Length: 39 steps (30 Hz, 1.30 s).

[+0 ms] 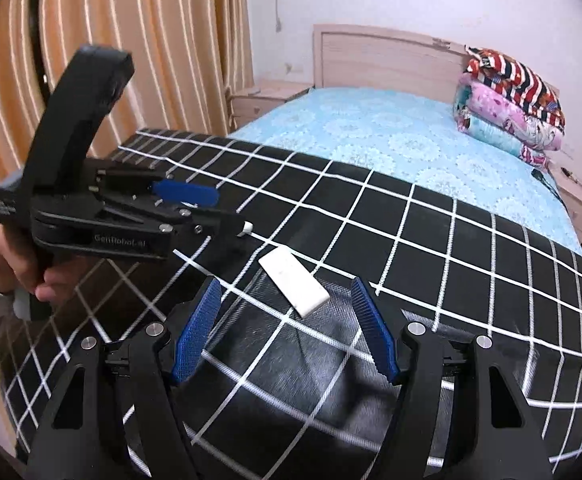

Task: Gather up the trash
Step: 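Grasp the white bottle cap with the left tool while the right tool grasps the white card, then carry the bottle cap and white card with both tools over the trash bin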

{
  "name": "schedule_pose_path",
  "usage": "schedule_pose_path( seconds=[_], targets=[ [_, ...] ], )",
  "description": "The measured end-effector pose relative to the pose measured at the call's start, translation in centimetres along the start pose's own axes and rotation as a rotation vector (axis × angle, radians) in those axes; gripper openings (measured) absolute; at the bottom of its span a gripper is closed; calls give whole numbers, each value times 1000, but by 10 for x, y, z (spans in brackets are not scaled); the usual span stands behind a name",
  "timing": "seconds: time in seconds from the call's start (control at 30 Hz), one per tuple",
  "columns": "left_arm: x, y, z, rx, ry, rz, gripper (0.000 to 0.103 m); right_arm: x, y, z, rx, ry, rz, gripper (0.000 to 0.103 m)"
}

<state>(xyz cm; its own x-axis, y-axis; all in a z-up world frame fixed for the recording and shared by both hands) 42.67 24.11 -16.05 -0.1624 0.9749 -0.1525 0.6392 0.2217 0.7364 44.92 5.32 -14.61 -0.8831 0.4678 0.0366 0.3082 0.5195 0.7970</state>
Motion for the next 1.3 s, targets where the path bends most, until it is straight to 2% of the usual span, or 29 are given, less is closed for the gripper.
schedule_pose_path(
  seconds=[0.17,0.23,0.33,0.37,0.43,0.6,1.0,1.3],
  targets=[
    [-2,-1,18,38,2,28,39,1,-5,18,33,-1,-36,66],
    [-2,-1,22,32,12,39,37,1,-6,22,50,5,-35,58],
    [-4,-2,24,29,31,69,32,2,-7,26,61,-6,-51,55],
    [-4,-3,24,31,40,81,30,2,-8,28,71,-13,-53,52],
    [0,-3,24,30,47,79,19,3,-10,31,83,-6,-58,38],
    [-1,-8,20,22,47,87,19,0,-10,31,85,-28,-69,24],
    [-25,-15,-24,-38,37,122,19,5,-10,6,48,-33,-22,24],
    [-72,-21,-91,-119,0,181,19,28,-15,-40,13,-38,-17,24]
  ],
)
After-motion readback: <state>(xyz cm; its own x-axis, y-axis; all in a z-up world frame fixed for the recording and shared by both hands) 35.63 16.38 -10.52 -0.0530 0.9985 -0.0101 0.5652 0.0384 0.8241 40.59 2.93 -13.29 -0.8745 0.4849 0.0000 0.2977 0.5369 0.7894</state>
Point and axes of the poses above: each gripper's, at about its wrist camera, not at the fingertips, and z roughly the way its jaws point, x to its left, y to its top, the point moved 7 cm from there along z, roughly the way its jaws point, and after that the axes turned 9 degrees about -x, right-handed, at the moved point
